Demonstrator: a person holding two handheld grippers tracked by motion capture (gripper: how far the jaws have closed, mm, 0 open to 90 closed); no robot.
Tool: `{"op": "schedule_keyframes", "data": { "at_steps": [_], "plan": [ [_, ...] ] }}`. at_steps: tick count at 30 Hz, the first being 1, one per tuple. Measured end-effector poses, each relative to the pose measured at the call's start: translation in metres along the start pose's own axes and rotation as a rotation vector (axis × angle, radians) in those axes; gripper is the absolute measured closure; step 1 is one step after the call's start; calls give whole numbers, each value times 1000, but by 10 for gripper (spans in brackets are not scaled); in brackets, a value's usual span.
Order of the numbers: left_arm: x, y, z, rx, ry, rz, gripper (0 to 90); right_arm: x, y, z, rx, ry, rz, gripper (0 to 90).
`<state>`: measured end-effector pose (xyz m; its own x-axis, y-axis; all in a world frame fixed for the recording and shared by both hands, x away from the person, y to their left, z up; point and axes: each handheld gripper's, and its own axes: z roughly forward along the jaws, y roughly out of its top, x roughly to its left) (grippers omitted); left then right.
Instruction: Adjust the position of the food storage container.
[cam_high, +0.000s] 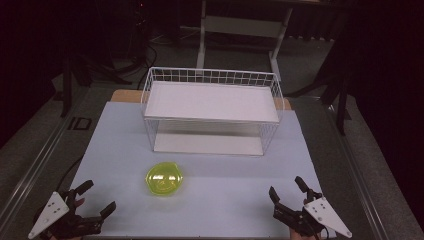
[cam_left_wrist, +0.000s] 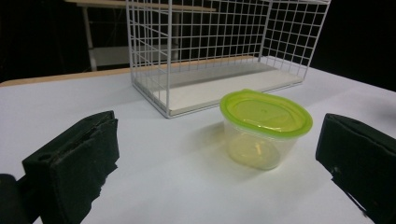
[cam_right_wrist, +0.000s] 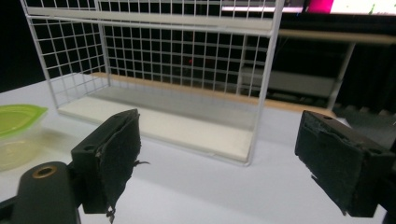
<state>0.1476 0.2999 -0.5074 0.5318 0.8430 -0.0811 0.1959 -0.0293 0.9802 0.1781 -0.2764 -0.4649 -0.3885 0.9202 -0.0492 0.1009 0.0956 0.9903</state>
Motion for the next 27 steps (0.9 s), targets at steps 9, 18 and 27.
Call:
{"op": "schedule_keyframes", "data": {
  "at_steps": [9,18,27],
  "plan": [
    [-2,8,-5,-8,-12,-17,0,-6,6,-13,-46,4,5,135],
    [-7,17,10,45,-70,-5,0,-14,37,-25,-41,8,-9,133],
    [-12,23,24,124,-93,-35,69,1,33,-19,-73,120,-42,114]
  ]
}}
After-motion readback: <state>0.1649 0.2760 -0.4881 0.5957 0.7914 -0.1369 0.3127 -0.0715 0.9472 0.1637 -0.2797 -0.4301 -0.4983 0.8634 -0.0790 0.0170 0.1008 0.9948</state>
